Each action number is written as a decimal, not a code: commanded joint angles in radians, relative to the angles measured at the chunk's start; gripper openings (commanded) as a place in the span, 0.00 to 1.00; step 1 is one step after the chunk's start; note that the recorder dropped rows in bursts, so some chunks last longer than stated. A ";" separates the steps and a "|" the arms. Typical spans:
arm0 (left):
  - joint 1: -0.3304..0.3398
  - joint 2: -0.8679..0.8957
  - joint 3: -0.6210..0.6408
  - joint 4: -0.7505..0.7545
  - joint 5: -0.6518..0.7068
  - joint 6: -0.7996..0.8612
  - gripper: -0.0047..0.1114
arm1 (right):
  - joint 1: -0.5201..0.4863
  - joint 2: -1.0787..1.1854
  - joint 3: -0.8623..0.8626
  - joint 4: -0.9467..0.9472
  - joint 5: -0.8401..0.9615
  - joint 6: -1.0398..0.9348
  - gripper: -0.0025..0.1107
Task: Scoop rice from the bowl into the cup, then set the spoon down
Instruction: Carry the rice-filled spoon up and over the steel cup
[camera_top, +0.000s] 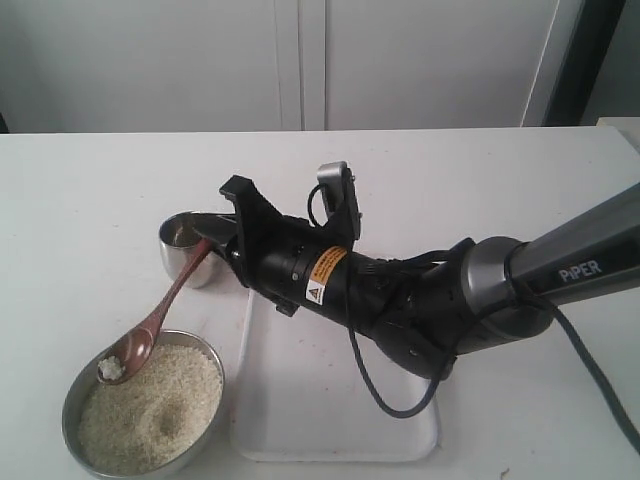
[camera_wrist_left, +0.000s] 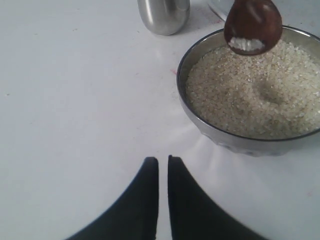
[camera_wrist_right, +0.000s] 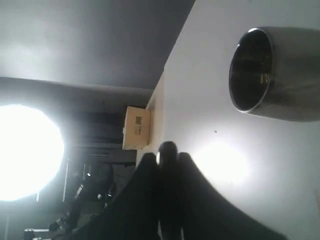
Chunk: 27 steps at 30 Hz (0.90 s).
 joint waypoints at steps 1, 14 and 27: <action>0.004 -0.003 0.005 -0.007 0.003 0.004 0.16 | -0.005 -0.002 -0.001 0.074 -0.064 0.035 0.02; 0.004 -0.003 0.005 -0.007 0.003 0.004 0.16 | -0.005 -0.004 -0.001 0.339 -0.093 0.018 0.02; 0.004 -0.003 0.005 -0.007 0.003 0.004 0.16 | -0.005 -0.004 -0.094 0.476 -0.051 -0.240 0.02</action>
